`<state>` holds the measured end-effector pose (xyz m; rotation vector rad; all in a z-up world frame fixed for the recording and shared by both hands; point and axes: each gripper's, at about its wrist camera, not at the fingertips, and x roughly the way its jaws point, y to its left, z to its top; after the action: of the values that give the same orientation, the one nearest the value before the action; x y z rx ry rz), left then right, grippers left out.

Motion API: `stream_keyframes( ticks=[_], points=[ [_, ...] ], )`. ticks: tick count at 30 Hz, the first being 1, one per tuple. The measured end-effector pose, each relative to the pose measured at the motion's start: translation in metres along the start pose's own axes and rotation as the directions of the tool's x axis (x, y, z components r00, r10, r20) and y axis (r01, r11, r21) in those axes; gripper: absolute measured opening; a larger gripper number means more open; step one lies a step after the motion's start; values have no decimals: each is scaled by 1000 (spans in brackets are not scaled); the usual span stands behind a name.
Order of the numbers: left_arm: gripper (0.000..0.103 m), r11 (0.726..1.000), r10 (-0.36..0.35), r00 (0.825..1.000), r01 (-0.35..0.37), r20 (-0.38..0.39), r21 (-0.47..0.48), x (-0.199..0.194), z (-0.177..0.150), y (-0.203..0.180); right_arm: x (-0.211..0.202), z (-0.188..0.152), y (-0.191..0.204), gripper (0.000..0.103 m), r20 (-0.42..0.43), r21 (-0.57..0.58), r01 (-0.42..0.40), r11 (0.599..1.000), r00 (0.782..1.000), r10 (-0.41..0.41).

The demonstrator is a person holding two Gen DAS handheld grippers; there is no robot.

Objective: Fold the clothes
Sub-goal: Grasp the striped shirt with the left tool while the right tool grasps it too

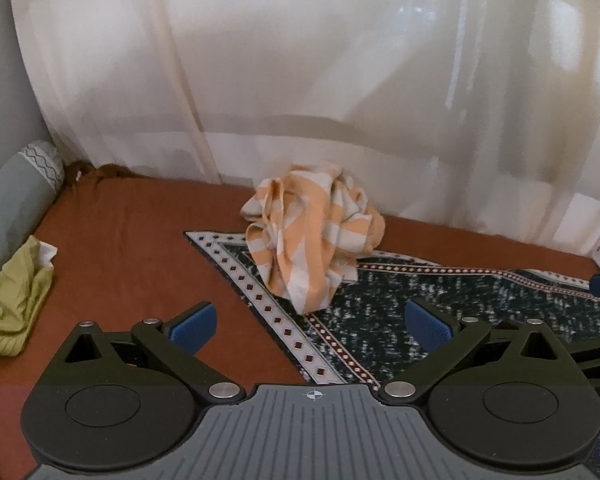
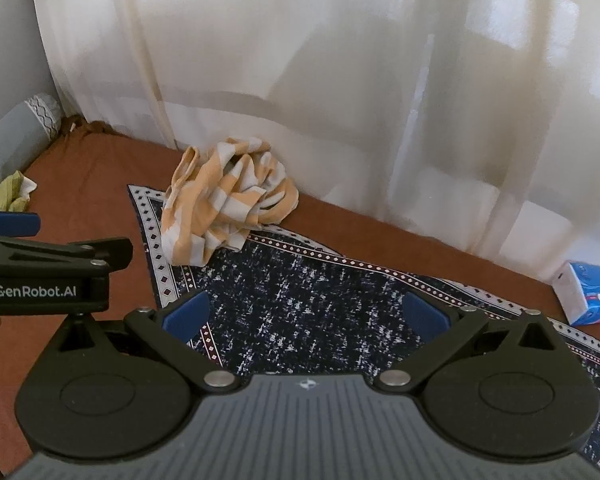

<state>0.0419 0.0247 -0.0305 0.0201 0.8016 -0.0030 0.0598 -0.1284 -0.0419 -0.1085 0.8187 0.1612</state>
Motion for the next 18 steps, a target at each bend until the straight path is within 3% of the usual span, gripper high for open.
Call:
stream_keyframes(
  ticks=[4,10,16,18],
  points=[
    [103,1000,2,999,-1,-32,20,39,3,14,32,9,3,103,-29,-14,12,1000,1000,-12],
    [103,996,-62,995,67,-81,54,108,10,26,89,30,-6,103,-33,68,18,998,999,-16],
    [102,984,-145,983,155,-116,83,163,20,26,146,63,-12,103,-44,224,-90,970,994,102],
    [98,981,-168,977,178,-130,77,174,23,28,162,73,-7,103,-46,242,-112,964,991,126]
  ],
)
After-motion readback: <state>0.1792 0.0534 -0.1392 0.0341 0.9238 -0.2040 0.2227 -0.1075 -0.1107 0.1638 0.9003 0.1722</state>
